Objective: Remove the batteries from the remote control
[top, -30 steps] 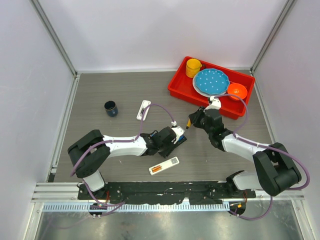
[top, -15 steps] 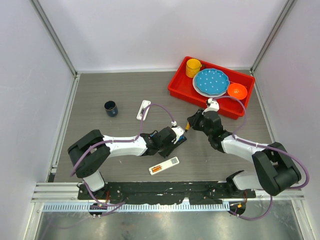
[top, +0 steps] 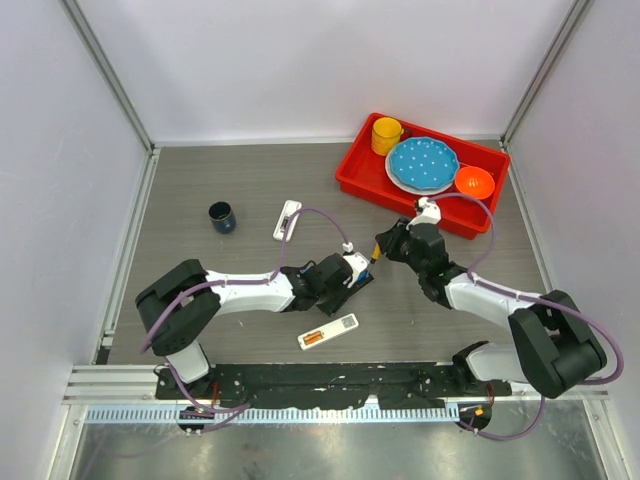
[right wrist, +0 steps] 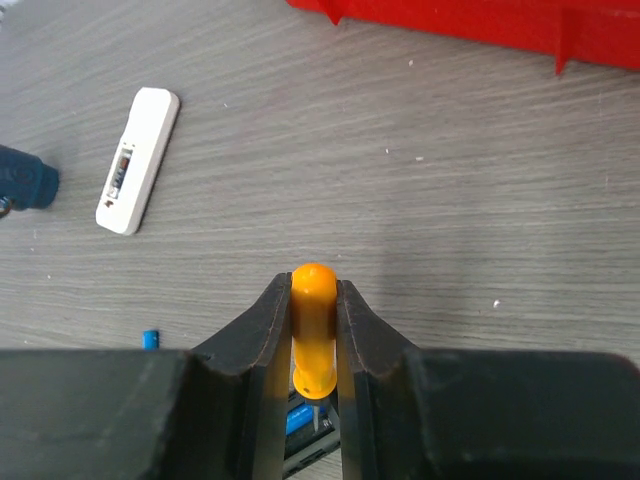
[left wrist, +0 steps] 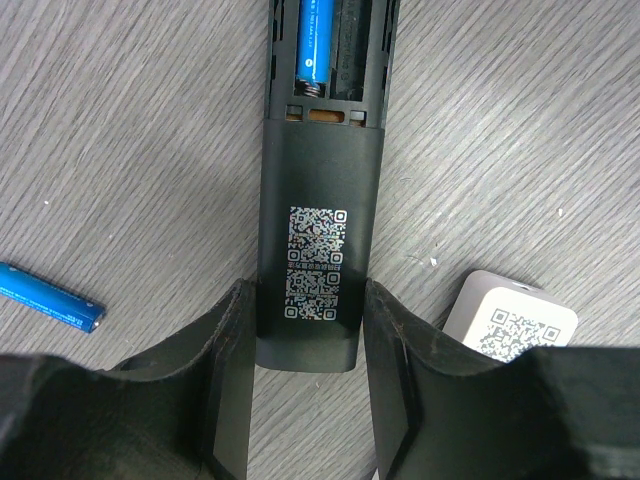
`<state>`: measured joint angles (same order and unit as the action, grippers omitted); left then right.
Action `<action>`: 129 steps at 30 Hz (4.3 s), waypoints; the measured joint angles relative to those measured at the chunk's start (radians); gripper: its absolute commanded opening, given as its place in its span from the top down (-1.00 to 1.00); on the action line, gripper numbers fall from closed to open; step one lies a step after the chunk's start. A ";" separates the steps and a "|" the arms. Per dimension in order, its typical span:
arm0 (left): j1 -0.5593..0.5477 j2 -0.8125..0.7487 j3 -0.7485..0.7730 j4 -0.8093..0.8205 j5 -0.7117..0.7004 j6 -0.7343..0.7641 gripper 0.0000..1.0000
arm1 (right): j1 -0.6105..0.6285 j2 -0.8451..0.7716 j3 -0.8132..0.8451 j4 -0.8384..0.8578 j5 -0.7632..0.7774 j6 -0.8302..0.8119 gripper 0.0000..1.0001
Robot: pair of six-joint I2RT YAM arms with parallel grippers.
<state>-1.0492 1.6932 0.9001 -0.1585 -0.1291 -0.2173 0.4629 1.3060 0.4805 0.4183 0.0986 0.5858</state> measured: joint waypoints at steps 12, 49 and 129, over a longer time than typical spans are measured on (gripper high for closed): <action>0.000 0.000 0.001 -0.001 0.000 0.000 0.74 | 0.000 -0.032 0.002 0.002 0.020 0.000 0.98; 0.037 0.142 0.148 0.125 0.430 -0.308 -0.41 | 0.000 -0.122 0.002 -0.048 0.041 0.000 0.98; 0.386 0.176 -0.071 0.481 0.646 -0.591 1.00 | 0.002 0.161 0.083 0.045 -0.137 0.062 0.98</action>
<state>-0.6628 1.8694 0.8288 0.3229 0.5167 -0.8082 0.4652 1.4666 0.5632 0.4629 -0.0380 0.6476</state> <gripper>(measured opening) 0.011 0.246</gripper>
